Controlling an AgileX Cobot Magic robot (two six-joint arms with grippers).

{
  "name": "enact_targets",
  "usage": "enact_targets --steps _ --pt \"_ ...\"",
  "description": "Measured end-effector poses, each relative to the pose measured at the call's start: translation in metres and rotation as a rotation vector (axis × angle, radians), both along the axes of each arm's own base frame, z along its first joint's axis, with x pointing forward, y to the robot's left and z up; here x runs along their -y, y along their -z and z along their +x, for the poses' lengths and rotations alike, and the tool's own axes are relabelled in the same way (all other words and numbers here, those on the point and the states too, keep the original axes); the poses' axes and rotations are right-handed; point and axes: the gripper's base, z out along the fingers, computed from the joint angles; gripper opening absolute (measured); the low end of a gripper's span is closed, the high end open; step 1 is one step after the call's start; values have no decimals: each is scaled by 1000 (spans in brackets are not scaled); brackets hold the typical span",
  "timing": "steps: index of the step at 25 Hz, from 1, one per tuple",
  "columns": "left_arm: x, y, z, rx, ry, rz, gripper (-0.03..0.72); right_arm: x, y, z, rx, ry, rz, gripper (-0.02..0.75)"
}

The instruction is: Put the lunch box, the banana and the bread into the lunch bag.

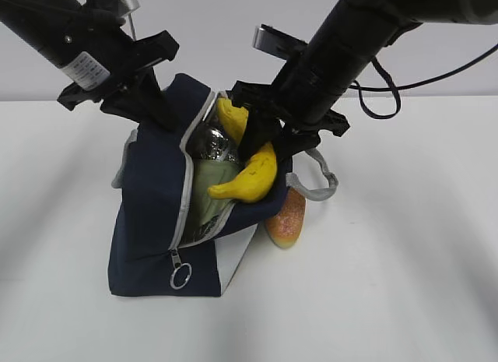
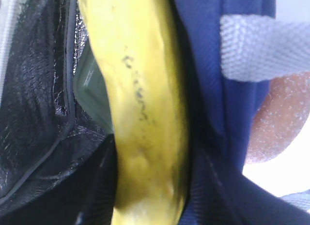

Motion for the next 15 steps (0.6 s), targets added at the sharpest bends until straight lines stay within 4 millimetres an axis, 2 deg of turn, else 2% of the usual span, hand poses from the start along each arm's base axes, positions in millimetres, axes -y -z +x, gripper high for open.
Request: enact_targets --steps 8,15 --pt "0 0 0 0 0 0 -3 -2 0 2 11 14 28 311" --pt "0 0 0 0 0 -1 -3 -13 13 6 -31 22 110 311"
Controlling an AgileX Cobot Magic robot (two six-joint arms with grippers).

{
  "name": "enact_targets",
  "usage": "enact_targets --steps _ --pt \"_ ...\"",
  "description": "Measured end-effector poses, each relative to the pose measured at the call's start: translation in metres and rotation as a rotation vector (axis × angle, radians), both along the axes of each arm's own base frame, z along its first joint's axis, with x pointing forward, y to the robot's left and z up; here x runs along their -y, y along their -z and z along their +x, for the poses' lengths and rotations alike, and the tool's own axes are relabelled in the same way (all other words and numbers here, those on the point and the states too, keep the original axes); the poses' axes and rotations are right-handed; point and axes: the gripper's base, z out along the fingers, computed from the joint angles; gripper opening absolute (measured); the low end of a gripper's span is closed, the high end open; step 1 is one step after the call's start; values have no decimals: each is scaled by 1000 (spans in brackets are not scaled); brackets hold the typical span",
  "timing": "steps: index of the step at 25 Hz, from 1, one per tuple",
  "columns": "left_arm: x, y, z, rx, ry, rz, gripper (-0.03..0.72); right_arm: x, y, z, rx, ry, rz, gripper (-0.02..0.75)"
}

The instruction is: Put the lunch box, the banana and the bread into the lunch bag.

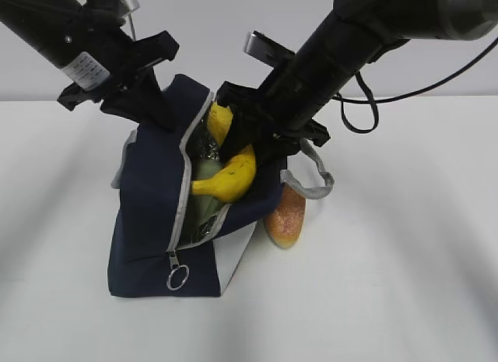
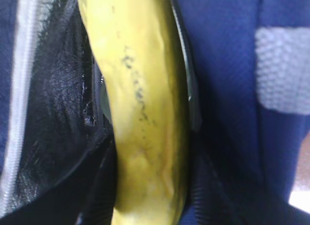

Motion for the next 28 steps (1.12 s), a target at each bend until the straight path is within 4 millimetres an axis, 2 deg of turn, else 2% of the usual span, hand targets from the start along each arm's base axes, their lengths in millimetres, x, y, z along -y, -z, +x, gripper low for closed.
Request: enact_targets --steps 15,18,23,28 --pt "0 0 0 -1 0 -2 -3 -19 -4 -1 40 29 81 315" --pt "0 0 0 -1 -1 -4 -3 -20 -5 0 44 23 98 356" --pt "0 0 0 -1 -1 -4 -3 -21 -6 0 57 8 115 499" --pt "0 0 0 -2 0 -5 -3 -21 -5 -3 54 -36 109 512"
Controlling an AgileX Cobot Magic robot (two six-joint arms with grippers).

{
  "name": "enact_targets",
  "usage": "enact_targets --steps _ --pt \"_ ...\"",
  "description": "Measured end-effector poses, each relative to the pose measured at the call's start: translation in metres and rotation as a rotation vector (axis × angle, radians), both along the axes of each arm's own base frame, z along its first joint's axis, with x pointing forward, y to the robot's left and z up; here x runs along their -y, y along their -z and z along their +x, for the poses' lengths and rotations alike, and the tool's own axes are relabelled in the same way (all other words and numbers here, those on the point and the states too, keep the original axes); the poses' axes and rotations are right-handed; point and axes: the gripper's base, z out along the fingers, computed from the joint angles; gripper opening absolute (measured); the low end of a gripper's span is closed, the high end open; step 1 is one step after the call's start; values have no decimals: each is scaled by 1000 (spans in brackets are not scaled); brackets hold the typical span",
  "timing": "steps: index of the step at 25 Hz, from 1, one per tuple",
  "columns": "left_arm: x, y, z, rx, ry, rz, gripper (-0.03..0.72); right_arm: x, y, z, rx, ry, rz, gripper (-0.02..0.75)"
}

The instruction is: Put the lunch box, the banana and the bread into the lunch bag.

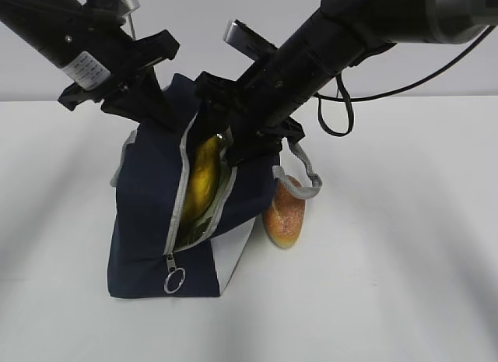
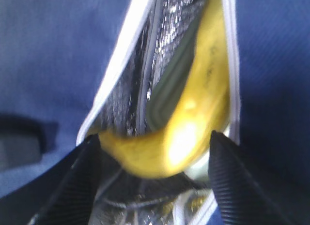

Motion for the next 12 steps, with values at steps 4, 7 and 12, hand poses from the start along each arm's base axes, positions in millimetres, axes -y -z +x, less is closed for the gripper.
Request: enact_targets --steps 4,7,12 --pt "0 0 0 0 0 0 -3 5 -15 -6 45 -34 -30 511" --pt "0 0 0 -1 0 0 -3 15 -40 -14 134 -41 -105 511" --pt "-1 0 0 2 2 8 -3 40 -73 -32 219 19 -258 511"
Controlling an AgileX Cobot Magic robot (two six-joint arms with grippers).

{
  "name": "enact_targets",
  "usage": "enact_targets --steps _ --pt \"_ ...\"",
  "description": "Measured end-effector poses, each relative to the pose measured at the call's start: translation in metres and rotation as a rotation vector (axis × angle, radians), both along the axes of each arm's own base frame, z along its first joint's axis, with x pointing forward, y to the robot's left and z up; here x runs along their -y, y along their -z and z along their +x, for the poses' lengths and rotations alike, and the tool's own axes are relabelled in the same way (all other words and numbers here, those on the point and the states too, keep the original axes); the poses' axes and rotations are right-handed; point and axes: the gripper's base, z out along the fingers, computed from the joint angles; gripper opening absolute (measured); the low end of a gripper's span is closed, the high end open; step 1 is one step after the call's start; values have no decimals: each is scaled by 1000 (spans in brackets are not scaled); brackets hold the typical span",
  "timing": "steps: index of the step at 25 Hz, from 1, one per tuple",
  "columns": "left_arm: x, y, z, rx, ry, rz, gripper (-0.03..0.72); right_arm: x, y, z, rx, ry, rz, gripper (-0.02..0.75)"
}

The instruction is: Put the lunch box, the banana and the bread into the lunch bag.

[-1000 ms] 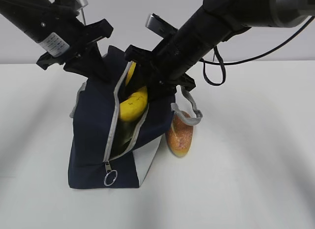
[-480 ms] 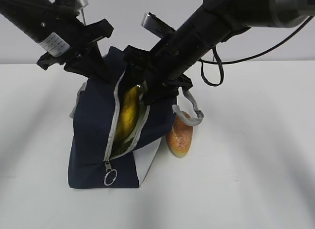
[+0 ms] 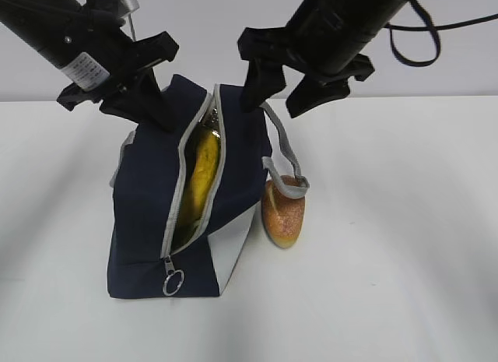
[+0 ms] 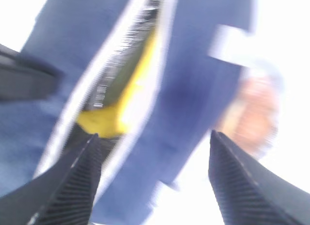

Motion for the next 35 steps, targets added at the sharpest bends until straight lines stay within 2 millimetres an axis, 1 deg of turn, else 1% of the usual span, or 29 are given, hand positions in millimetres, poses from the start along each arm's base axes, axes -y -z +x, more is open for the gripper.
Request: enact_targets --steps 2,5,9,11,15,18,24,28,30,33,35 --pt "0 0 0 1 1 4 -3 9 -7 -11 21 18 -41 511" --pt "-1 0 0 2 1 7 -3 19 -7 -29 20 36 -62 511" --pt "-1 0 0 3 2 9 -3 32 14 -55 8 70 -68 511" --pt "-1 0 0 3 2 9 -3 38 30 -68 -12 85 -77 511" --pt "-1 1 0 2 2 11 -3 45 58 -82 -47 104 -96 511" --pt "-1 1 0 2 2 11 -3 46 76 -83 -74 114 -112 511" --pt "-1 1 0 2 2 11 -3 37 107 -65 -91 154 -84 510" --pt "-1 1 0 2 2 11 -3 29 129 -57 -118 124 -53 514" --pt "-1 1 0 3 3 12 -3 25 137 -54 -111 82 -33 547" --pt "-1 1 0 5 3 17 -3 21 140 -50 -82 80 3 626" --pt "-1 1 0 7 3 20 -3 21 144 -47 -66 89 4 643"
